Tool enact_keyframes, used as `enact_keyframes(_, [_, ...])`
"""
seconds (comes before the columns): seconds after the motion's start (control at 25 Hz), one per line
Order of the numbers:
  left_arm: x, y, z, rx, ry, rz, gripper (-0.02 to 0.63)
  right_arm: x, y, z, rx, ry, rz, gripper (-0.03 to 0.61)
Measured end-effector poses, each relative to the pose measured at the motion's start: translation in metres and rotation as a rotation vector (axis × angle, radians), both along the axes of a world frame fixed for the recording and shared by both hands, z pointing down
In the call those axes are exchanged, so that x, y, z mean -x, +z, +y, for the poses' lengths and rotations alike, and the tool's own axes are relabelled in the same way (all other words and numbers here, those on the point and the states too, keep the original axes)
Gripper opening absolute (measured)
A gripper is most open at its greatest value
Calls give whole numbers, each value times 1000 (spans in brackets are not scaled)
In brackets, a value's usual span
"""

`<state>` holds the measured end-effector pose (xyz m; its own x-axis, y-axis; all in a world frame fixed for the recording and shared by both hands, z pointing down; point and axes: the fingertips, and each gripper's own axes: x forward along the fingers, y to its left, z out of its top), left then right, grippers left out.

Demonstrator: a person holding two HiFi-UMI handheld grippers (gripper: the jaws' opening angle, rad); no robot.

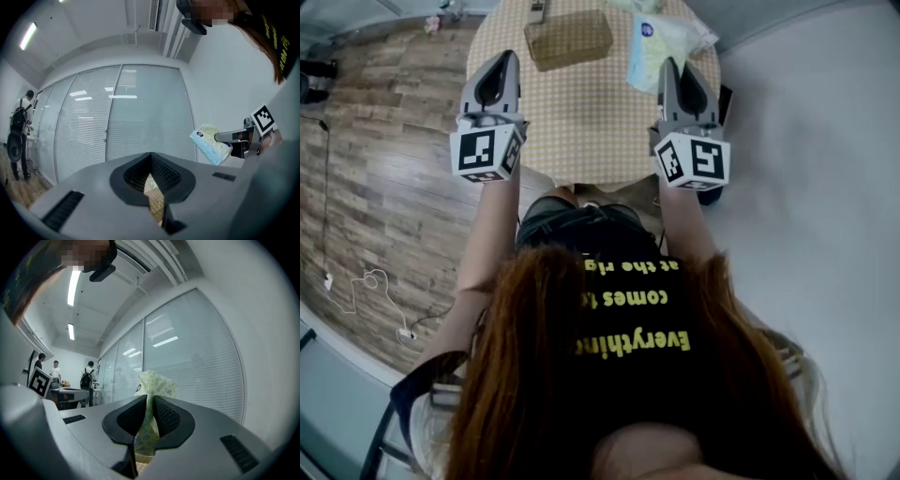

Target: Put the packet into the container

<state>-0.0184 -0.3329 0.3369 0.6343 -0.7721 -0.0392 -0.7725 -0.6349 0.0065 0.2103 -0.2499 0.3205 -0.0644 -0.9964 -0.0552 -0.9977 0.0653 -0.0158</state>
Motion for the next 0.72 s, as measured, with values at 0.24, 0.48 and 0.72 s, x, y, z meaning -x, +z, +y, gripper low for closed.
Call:
enact_keyframes(0.24, [-3,2,-30,9,45,-4,0,0,4,-21,17,45,4,58])
enact_keyframes(0.48, [-6,1,-39,35,62,0,0,4,-1,-31,45,38,6,58])
enact_keyframes(0.72, [-15,11,-35,47,42,-2,0,-1,10,-34,68,-3,0,57])
